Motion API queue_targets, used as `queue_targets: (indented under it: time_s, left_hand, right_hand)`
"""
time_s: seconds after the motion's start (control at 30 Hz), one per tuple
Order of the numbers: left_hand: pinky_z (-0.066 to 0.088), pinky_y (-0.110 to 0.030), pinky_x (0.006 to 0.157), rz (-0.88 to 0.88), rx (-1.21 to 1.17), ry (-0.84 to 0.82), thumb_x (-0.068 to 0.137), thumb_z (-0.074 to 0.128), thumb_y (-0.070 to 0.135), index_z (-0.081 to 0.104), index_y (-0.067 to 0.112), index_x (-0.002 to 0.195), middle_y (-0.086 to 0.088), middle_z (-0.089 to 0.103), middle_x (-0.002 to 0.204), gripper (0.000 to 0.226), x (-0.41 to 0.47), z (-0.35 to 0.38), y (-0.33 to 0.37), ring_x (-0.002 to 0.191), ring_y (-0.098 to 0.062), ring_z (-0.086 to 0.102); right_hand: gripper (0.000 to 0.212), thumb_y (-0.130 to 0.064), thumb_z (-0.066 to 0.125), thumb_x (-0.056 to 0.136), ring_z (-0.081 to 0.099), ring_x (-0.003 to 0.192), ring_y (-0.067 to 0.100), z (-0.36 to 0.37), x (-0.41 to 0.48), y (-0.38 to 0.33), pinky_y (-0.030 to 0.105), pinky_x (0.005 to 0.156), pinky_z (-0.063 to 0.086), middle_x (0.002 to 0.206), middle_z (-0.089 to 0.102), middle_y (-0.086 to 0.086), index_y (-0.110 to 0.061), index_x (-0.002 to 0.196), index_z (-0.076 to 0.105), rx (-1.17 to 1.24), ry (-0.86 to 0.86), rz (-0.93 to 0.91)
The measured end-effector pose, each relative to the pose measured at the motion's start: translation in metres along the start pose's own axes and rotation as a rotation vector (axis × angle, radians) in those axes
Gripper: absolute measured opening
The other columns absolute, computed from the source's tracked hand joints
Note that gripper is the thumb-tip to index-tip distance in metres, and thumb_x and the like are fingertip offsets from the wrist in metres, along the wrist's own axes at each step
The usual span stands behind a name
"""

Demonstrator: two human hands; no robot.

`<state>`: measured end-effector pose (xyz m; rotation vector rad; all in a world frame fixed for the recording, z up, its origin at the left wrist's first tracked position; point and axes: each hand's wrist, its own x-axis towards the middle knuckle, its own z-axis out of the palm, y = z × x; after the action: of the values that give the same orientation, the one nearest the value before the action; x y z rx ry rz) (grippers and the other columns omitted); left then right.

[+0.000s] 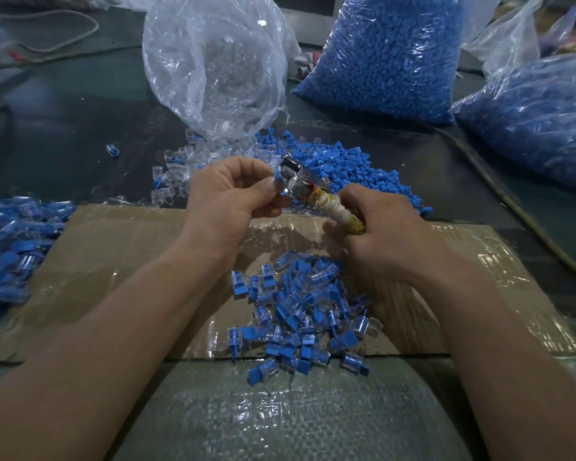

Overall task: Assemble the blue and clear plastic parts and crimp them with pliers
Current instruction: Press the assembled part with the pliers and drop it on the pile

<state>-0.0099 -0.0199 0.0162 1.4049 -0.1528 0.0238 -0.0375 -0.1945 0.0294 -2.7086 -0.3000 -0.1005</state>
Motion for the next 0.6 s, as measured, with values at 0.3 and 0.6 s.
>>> queue_targets:
  time_s: [0.3, 0.6]
  left_hand:
    - [0.053, -0.019, 0.056, 0.023, 0.034, 0.039, 0.081, 0.058, -0.007, 0.058, 0.010, 0.073, 0.001, 0.066, 0.062, 0.019, 0.0000, -0.0010, -0.0021, 0.059, -0.011, 0.065]
    - [0.051, -0.017, 0.054, 0.011, 0.021, 0.054, 0.082, 0.056, -0.009, 0.057, 0.008, 0.074, -0.005, 0.064, 0.068, 0.018, -0.0010, -0.0004, -0.0009, 0.057, -0.010, 0.065]
  right_hand:
    - [0.030, -0.031, 0.061, 0.086, 0.042, 0.063, 0.003, 0.0008, 0.0011, -0.0039, 0.021, 0.052, 0.026, 0.070, 0.045, -0.012, -0.030, 0.069, 0.036, 0.013, -0.016, 0.028]
    - [0.030, -0.030, 0.061, 0.086, 0.045, 0.065, 0.007, 0.0051, 0.0030, -0.0032, 0.026, 0.055, 0.036, 0.070, 0.047, -0.010, -0.030, 0.070, 0.036, 0.009, 0.025, 0.019]
